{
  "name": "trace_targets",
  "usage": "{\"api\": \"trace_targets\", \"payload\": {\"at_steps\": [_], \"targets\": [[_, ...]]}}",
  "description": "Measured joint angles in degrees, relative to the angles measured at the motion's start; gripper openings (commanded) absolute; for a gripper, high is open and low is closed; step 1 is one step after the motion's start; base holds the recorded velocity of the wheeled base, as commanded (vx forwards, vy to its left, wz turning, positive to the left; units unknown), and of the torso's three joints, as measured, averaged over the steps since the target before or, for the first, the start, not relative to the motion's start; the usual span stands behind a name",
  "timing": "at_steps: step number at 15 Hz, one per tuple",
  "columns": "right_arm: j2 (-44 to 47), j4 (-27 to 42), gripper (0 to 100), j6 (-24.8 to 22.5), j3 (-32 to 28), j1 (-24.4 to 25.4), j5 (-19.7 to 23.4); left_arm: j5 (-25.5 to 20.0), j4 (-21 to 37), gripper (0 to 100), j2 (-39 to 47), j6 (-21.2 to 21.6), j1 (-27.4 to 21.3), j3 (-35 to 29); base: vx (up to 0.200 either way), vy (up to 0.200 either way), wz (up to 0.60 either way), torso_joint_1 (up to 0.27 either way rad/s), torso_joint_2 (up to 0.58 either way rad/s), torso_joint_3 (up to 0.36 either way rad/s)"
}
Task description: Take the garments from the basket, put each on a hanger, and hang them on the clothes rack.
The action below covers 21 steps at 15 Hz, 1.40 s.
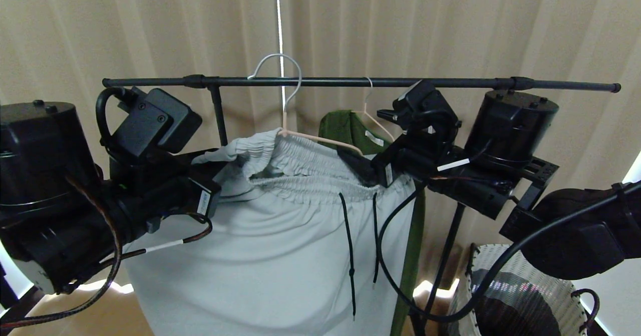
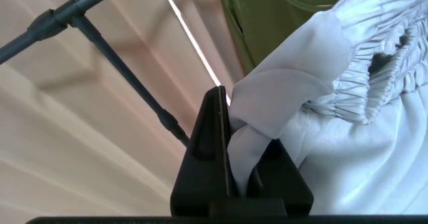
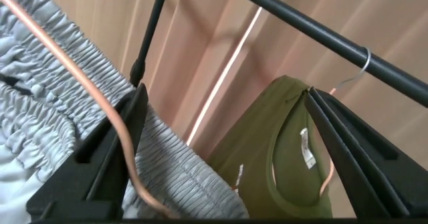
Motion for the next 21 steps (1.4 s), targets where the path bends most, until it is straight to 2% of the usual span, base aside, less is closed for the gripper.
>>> {"api": "trace_targets", "payload": {"at_steps": [6,9,15,16,21], "targets": [[1.0,0.0,100,0.0,-0.4,0.0,0.0,-0.5,0.0,0,-0.1,0.0,-0.4,0.3,0.0,0.0,0.0,0.0,0.0,0.0],[1.1,-0.1,100,0.0,-0.2,0.1,0.0,-4.8,0.0,0,-0.1,0.0,-0.6,1.0,0.0,0.0,0.0,0.0,0.0,0.0],[1.1,-0.4,100,0.0,0.6,0.1,0.0,-5.2,-0.1,0,-0.5,0.2,-0.7,1.5,0.0,0.0,0.0,0.0,0.0,0.0],[1.1,-0.4,0,0.0,0.7,0.1,0.0,-5.2,-0.1,0,-0.6,0.2,-0.7,1.6,0.0,0.0,0.0,0.0,0.0,0.0],[1.0,-0.7,0,-1.3,1.2,0.6,0.6,-5.7,-0.3,0,-0.5,0.1,-0.7,1.3,0.0,0.0,0.0,0.0,0.0,0.0]]}}
